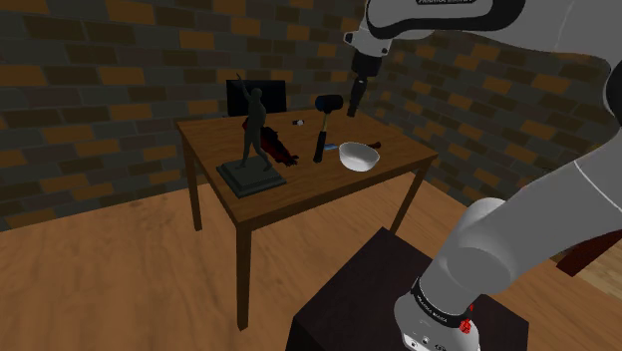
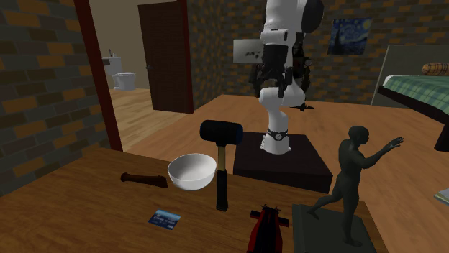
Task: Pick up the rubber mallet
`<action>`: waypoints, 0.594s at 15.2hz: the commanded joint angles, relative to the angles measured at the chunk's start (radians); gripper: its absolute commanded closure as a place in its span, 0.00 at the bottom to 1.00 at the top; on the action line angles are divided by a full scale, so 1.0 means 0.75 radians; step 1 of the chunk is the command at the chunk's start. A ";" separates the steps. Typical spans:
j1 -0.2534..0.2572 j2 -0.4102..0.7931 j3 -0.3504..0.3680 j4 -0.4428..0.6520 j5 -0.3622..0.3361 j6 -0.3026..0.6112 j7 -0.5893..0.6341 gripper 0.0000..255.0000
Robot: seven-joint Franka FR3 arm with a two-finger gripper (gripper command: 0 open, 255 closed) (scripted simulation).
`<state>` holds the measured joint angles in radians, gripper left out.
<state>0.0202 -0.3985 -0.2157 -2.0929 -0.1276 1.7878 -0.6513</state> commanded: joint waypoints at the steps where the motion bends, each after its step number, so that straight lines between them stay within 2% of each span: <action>1: 0.009 0.093 -0.034 0.079 -0.005 0.022 -0.103 0.00; 9: 0.010 0.496 -0.140 0.453 0.054 0.081 -0.506 0.00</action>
<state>0.0287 -0.0744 -0.3127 -1.7995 -0.0977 1.8442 -0.9891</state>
